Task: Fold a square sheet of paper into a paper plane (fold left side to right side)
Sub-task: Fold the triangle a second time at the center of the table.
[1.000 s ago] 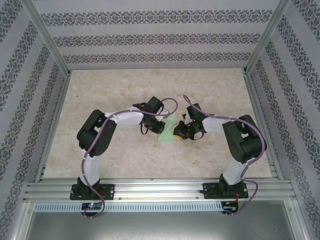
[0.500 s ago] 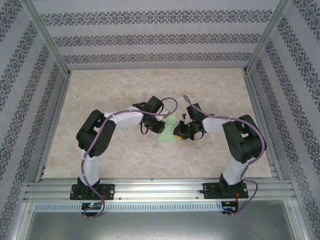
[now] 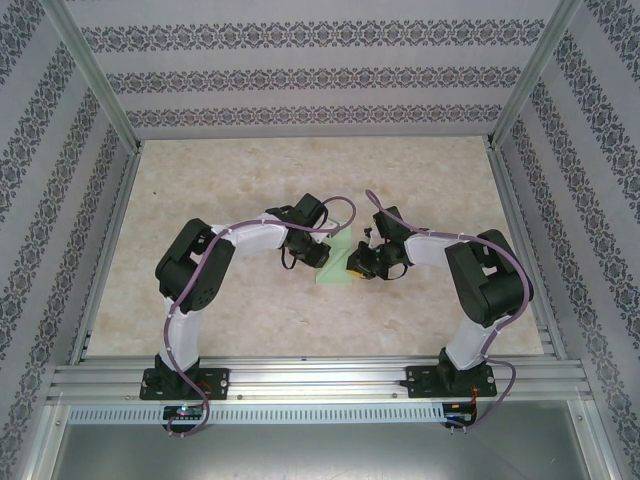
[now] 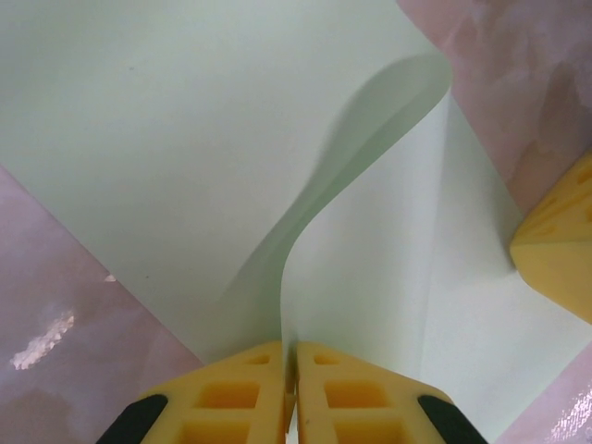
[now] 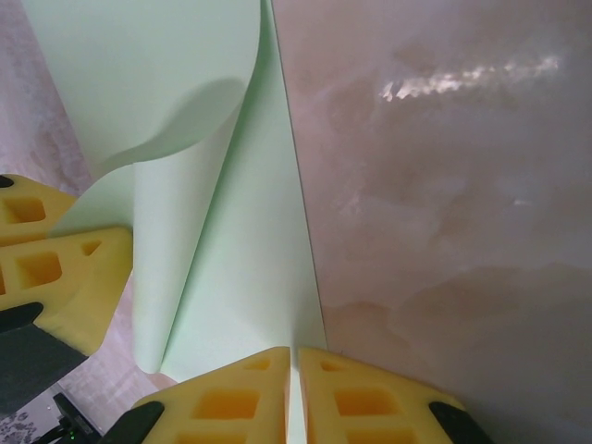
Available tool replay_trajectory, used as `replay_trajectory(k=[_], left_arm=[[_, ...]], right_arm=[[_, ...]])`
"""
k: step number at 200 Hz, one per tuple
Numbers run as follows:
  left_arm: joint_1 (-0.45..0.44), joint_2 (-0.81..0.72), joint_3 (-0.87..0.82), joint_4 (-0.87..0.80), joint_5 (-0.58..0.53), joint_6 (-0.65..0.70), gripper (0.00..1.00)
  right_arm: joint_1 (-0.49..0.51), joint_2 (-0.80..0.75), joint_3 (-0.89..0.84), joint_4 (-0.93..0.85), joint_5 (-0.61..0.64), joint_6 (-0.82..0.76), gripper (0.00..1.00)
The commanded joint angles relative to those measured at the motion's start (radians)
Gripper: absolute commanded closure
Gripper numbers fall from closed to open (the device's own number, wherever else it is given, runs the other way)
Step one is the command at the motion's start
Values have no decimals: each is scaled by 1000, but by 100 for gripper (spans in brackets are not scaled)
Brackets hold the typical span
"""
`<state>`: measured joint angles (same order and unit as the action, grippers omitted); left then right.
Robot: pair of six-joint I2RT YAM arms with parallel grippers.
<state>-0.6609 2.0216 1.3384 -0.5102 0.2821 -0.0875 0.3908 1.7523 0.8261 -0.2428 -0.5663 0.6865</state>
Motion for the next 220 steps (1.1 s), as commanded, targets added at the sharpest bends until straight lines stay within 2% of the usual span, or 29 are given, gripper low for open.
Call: replay_trajectory(k=[1,51,77,137,220], left_arm=[[10,24,12,31,8,-15,88],[10,19,7,21,-1,-10,88],[10,19,7,24,1,-11,88],[9,17,0,32,2,-19,88],[5,11,-1,28,-4,-20,88]], right_arm=[[13,31,-2,-63,47,-15,86],[-8,-68,-6,-28,31,-15,85],[-14,-114,-48,161,-54,102,84],[3,-4,23,308,-37,245,87],[31,74,75,256,-11,236,87]])
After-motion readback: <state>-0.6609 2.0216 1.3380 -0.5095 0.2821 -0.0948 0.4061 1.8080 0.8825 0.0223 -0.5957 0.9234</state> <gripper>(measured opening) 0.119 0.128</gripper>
